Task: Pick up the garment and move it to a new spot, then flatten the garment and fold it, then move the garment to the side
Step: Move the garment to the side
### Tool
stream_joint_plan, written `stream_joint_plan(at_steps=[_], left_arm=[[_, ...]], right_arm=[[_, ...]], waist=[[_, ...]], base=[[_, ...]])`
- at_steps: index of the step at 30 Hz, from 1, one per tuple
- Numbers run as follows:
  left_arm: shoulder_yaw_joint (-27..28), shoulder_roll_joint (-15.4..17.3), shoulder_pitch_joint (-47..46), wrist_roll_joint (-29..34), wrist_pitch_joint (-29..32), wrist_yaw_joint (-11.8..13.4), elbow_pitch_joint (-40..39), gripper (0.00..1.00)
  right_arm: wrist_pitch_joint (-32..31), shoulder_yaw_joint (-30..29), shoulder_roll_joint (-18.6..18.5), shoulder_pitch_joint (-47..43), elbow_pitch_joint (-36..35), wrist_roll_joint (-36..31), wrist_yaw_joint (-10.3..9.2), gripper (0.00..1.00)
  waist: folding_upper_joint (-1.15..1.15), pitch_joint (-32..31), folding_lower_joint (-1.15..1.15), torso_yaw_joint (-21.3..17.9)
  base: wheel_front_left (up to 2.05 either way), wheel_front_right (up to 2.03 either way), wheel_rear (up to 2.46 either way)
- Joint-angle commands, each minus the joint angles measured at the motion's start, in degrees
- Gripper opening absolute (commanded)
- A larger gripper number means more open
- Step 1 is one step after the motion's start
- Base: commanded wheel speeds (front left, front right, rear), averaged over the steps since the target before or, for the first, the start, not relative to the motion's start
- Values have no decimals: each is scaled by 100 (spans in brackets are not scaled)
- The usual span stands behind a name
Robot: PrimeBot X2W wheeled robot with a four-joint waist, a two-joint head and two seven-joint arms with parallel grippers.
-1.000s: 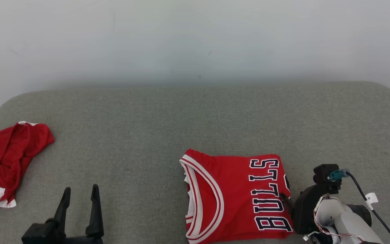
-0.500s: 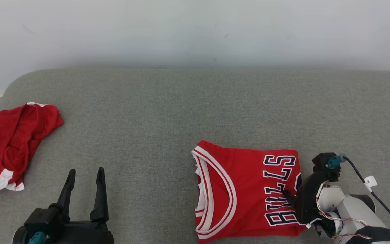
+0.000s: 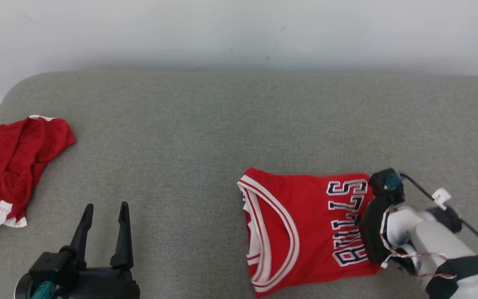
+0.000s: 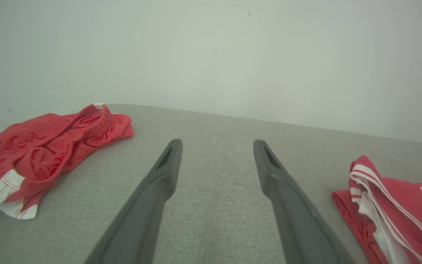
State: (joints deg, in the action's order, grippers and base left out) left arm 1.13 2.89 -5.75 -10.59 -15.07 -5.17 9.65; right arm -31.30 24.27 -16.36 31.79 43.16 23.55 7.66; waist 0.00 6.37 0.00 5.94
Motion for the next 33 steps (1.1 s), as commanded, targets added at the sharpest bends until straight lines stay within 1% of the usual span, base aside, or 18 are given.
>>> stream_joint_plan(at_steps=[1,2,3,6,9,10,11,14,19,24,28,33], left_arm=[[20,1,-107,28,-10,-25,-42,100],[28,1,-123,40,-10,-34,-65,100],[68,2,-147,30,-10,-51,-132,100],[134,1,-183,58,-9,-60,-289,100],[137,2,-306,96,-7,-77,-434,100],[142,2,-349,120,-7,-85,-484,100],[142,2,-349,120,-7,-85,-484,100],[118,4,-478,168,-6,-121,-590,100],[6,33,-742,309,-6,-171,-732,100],[-67,99,-1004,344,-6,-197,-836,100],[-145,156,-1175,374,-6,-218,-882,100],[-214,248,-1335,384,-6,-221,-910,100]], right_arm=[[-29,176,-329,129,9,-176,-34,0],[-38,315,-455,236,-55,-232,-34,0],[-25,530,-615,466,-209,-275,-30,0],[-16,770,-860,884,-391,-301,-27,0],[57,873,-1111,1215,-438,-325,-27,0],[83,895,-1163,1335,-446,-339,-27,0],[83,895,-1163,1335,-446,-339,-27,0],[159,853,-1307,1639,-416,-351,-27,0],[364,592,-1576,2003,-177,-464,-27,0],[809,90,-1737,2251,83,-744,-26,0],[1139,-315,-1829,2419,260,-1041,-27,0],[1449,-780,-1900,2524,387,-1562,-27,0]], waist=[[0,89,0,-106],[0,130,0,-163],[0,225,0,-303],[0,419,0,-597],[0,631,0,-872],[0,705,0,-968],[0,705,0,-968],[0,921,0,-1237],[0,1275,0,-1617],[0,1608,0,-1856],[0,1862,0,-1945],[0,2009,0,-1962]], base=[[0,0,0],[0,0,0],[0,0,0],[0,0,0],[0,0,0],[0,0,0],[0,0,0],[0,0,0],[0,0,0],[0,0,0],[0,0,0],[0,0,0]])
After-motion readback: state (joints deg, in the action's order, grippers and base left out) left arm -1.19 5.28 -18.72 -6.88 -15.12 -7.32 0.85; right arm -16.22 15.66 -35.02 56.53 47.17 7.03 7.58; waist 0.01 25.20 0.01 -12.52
